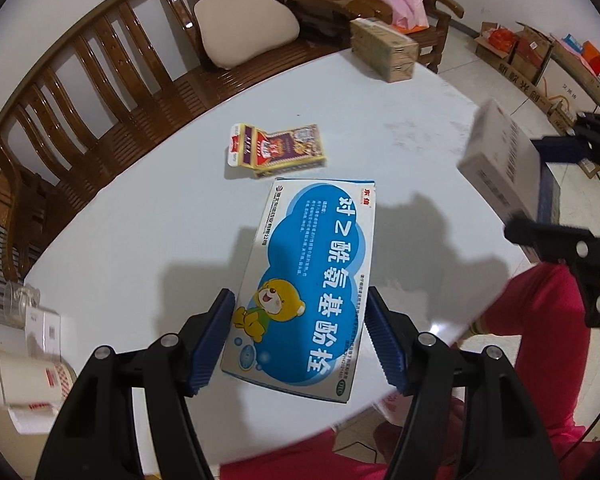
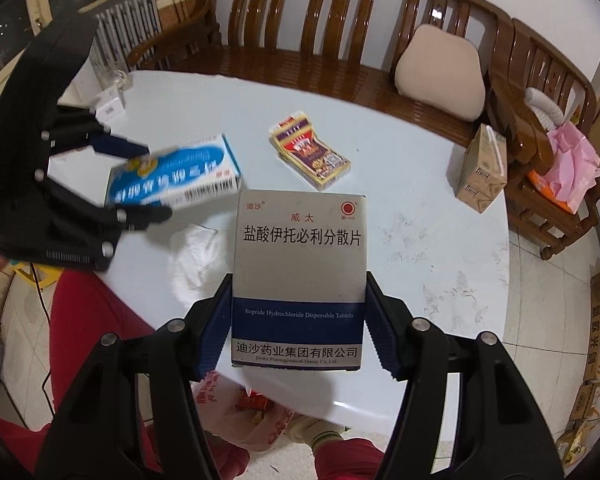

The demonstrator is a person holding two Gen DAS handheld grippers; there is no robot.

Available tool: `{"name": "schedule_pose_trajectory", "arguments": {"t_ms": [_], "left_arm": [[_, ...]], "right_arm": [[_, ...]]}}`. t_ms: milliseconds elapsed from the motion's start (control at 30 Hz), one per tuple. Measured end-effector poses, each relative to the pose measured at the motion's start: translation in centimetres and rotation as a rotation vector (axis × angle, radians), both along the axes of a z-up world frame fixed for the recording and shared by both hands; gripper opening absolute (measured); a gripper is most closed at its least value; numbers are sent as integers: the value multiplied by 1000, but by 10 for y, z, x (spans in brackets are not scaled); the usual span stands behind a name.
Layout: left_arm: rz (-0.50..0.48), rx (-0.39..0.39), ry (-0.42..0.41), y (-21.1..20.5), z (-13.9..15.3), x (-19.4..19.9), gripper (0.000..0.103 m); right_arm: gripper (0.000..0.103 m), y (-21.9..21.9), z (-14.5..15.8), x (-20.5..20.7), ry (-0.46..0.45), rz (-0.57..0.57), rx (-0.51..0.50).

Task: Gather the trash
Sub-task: 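Carry the blue box with the left tool and the white box with the right tool to the bag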

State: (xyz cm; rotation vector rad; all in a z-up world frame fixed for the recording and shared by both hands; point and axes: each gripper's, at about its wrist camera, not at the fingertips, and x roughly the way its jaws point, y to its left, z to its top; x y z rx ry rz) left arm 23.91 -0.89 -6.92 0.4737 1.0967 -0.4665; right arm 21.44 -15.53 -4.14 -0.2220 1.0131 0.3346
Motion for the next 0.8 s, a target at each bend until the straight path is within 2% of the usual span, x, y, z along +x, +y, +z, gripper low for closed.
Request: {"name": "schedule_pose_trajectory", "arguments": {"t_ms": [133, 267, 800], "left_arm": [[-5, -35, -2, 3, 5, -33, 64], [-15, -31, -13, 3, 2, -62, 64], [-17, -94, -16, 8, -10, -141, 64]], "right_arm": [[61, 4, 10, -24, -19, 1, 4], [61, 8, 13, -46, -29, -1, -3], [61, 19, 15, -130, -77, 6, -4]]}}
